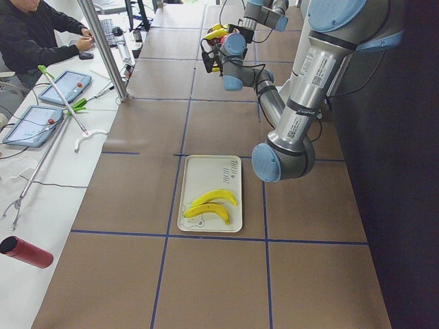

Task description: Transfer all bananas from basket to plate

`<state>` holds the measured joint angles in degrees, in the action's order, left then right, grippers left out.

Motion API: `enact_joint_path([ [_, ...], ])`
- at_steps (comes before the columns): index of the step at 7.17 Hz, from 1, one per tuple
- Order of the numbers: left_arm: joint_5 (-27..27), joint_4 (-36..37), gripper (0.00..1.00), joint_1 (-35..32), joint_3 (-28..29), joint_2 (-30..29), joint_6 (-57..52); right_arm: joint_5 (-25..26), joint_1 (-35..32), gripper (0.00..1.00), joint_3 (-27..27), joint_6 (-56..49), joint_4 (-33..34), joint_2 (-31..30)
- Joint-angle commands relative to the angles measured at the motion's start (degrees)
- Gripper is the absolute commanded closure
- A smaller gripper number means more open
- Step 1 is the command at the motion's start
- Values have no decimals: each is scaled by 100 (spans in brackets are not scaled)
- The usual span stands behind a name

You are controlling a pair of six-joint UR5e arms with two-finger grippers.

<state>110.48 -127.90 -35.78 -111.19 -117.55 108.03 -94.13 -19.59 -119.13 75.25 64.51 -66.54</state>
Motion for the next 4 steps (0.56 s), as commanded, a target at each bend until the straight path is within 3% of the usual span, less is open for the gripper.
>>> enact_joint_path([
  [1, 0, -42, 1, 62, 430, -416, 60, 97, 105, 99, -5, 7, 0, 44],
  [4, 0, -42, 2, 290, 607, -497, 52, 88, 105, 99, -31, 7, 0, 53],
])
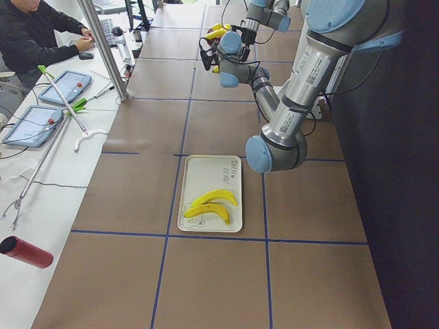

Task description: Transfer all bananas from basket to plate

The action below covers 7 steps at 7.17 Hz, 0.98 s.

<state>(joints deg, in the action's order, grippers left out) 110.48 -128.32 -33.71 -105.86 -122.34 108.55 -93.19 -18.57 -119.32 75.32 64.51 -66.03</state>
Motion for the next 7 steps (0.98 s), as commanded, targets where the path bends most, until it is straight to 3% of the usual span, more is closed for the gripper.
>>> enact_joint_path([
  [1, -9, 0, 2, 163, 118, -18, -9, -6, 3, 99, -12, 0, -9, 3],
  [2, -9, 0, 3, 207, 153, -18, -9, -6, 3, 99, -12, 0, 0, 11],
  [3, -9, 0, 14, 234, 154, -61, -9, -6, 3, 99, -12, 0, 0, 11],
  [4, 0, -9, 71, 242, 154, -79, -18, -6, 3, 99, -12, 0, 0, 11],
  [5, 17, -26, 100, 243, 145, -53, -79, -6, -6, 99, -12, 0, 0, 11],
  [6, 18, -27, 100, 234, 145, -53, -79, 3, -6, 89, -21, 0, -9, 11],
  [7, 9, -18, 100, 234, 145, -53, -79, -6, 3, 16, -56, 218, -35, 3],
])
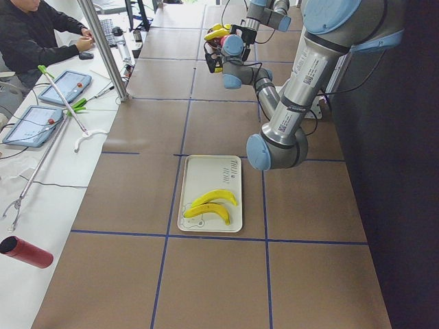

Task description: Transfer all bananas from basket to plate

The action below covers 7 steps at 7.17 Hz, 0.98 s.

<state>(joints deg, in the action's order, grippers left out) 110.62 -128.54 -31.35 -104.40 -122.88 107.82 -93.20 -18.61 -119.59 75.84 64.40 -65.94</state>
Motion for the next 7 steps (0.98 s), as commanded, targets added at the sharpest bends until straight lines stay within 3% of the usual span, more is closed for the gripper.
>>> enact_joint_path([
  [1, -5, 4, 100, -20, -2, 1, -7, 13, 7, 1, -38, 316, -15, 2],
  [4, 64, 205, 100, -360, 33, 62, -86, -13, -37, 0, -318, 317, -15, -67],
  [5, 309, 833, 100, -502, 42, 193, -591, -31, -55, 0, -441, 317, 2, -94],
  [7, 758, 2798, 100, -1290, -124, 570, -2502, -14, -72, 0, -626, 317, 11, -382],
])
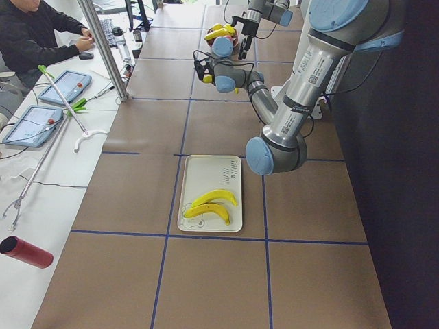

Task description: Transfer all bananas from basket to plate

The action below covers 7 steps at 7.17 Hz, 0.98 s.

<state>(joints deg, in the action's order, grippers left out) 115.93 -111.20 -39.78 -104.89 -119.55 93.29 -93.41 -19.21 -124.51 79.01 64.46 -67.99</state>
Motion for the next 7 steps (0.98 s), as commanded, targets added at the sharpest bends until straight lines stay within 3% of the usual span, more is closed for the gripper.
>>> enact_joint_path([
  [1, 220, 1388, 100, -773, -146, 718, -1938, 7, -47, 0, -188, 0, 5, -266],
  [3, 159, 1417, 100, -1135, -42, 1746, -2875, 24, -65, 0, -171, 0, 5, -276],
  [5, 185, 1391, 100, -1234, 160, 2354, -2791, 25, -83, 1, -162, 9, 13, -329],
  [7, 193, 1347, 100, -1216, 564, 2419, -2625, 25, -83, 0, -153, 0, 13, -346],
])
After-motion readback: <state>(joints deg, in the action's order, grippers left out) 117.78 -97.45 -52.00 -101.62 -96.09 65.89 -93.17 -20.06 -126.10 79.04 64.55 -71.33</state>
